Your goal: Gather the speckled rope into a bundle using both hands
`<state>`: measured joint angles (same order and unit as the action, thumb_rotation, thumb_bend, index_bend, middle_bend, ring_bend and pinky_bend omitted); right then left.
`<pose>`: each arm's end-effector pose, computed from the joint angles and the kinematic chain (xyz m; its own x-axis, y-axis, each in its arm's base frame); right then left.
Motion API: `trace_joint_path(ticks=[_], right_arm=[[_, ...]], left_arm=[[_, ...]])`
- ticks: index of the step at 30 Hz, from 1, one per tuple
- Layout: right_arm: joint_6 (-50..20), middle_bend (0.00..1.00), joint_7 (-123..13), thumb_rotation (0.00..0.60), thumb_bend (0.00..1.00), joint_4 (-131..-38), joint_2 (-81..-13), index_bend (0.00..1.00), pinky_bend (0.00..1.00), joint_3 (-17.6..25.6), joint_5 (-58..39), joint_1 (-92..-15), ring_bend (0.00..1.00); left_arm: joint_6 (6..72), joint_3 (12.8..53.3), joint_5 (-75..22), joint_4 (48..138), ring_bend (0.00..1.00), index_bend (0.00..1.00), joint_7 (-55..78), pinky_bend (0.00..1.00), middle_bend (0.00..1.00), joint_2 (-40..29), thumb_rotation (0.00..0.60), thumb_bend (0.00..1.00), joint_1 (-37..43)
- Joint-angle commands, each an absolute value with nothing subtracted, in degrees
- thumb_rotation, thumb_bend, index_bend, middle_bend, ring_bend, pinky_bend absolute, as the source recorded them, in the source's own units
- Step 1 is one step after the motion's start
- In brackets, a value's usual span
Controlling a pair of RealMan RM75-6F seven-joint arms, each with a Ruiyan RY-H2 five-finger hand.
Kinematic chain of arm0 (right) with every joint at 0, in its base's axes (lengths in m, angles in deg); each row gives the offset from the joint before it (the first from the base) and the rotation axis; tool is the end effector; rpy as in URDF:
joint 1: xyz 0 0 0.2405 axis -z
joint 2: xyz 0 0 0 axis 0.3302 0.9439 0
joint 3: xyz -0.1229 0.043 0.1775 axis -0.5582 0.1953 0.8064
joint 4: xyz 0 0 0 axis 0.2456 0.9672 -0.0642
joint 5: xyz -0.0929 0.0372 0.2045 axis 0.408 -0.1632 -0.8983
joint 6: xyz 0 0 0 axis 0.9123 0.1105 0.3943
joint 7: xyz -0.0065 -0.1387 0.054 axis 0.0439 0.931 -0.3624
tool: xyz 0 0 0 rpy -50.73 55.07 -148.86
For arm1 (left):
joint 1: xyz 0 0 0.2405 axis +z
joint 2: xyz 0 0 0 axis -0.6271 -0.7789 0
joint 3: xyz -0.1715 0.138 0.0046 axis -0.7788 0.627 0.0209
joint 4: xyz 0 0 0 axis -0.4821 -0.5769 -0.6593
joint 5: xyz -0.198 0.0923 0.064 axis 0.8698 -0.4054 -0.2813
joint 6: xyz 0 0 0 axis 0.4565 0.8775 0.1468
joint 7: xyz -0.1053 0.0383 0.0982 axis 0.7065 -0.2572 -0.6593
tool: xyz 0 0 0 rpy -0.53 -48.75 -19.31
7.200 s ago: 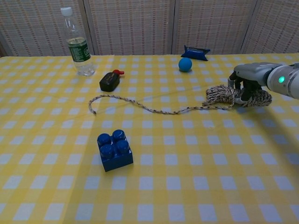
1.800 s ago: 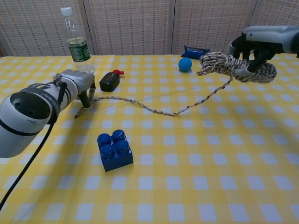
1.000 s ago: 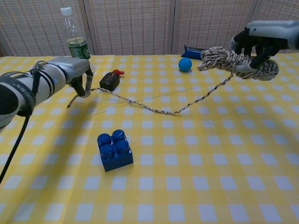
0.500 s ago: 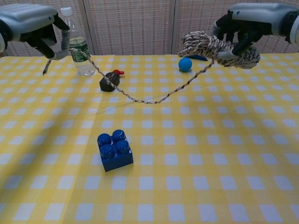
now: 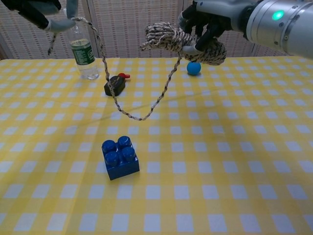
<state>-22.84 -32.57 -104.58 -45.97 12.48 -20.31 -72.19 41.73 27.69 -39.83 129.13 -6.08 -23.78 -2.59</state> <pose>-0.0307 -0.3612 0.0122 0.2950 -0.1887 0.9367 -0.8942 -0.3998 0.2011 -0.0593 0.3119 0.0885 0.3858 -0.0489 0.9213 0.7791 -0.5175 -0.3537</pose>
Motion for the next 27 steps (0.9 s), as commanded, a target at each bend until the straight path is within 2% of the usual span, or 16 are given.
trace_joint_path(ticks=[1, 13, 27], right_arm=[[-21.56, 0.57, -30.32, 0.600, 0.62, -104.59, -48.24, 0.61, 0.67, 13.49, -21.93, -74.09, 0.54], [-21.97, 0.57, -27.94, 0.600, 0.62, -103.11, -53.31, 0.62, 0.67, 13.45, -22.53, -78.15, 0.55], [-27.59, 0.57, -37.62, 0.600, 0.61, -105.54, -51.40, 0.63, 0.67, 10.06, -11.46, -77.20, 0.55]], left_arm=[[40.21, 26.52, -40.78, 131.61, 0.88, 0.74, -2.63, 0.91, 0.97, -25.09, 0.600, 0.40, -3.37], [34.48, 21.77, -35.92, 134.15, 0.87, 0.73, -0.23, 0.91, 0.96, -24.54, 0.600, 0.40, -9.24], [29.64, 18.12, -17.62, 126.65, 0.86, 0.72, -2.96, 0.91, 0.95, -21.64, 0.600, 0.40, -16.25]])
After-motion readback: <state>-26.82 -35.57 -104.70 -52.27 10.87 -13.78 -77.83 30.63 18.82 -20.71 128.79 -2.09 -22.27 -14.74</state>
